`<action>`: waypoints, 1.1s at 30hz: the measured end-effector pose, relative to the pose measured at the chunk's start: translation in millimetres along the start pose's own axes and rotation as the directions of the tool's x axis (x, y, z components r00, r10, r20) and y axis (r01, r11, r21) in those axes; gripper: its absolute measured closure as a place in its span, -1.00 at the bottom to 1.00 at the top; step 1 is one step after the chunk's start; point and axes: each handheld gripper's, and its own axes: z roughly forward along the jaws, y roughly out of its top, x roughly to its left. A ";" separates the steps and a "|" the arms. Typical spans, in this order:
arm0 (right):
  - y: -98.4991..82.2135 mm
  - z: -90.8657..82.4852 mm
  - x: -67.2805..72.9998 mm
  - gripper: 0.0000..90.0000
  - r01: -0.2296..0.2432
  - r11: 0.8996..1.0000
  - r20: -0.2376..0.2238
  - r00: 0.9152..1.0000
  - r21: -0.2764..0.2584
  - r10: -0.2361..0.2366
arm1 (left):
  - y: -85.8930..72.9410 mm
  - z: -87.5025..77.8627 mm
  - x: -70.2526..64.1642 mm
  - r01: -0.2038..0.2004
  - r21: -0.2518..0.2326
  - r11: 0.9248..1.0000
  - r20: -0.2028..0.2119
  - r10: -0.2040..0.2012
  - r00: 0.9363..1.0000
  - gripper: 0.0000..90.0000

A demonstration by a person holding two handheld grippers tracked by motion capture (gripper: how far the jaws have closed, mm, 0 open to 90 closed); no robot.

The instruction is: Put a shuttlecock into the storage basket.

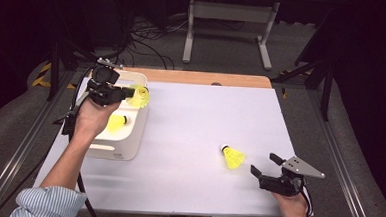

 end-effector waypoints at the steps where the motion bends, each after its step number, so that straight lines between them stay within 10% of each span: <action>1: 0.0 0.0 0.0 -0.70 0.000 1.000 0.000 1.000 0.000 0.000 | 0.0 0.0 0.0 0.000 0.000 1.000 0.000 0.000 1.000 0.98; 33: -0.1 -0.5 -0.3 -0.70 -0.002 1.000 0.001 1.000 0.000 0.002 | -10.1 12.7 27.8 0.051 0.024 0.998 -0.057 -0.050 0.997 0.98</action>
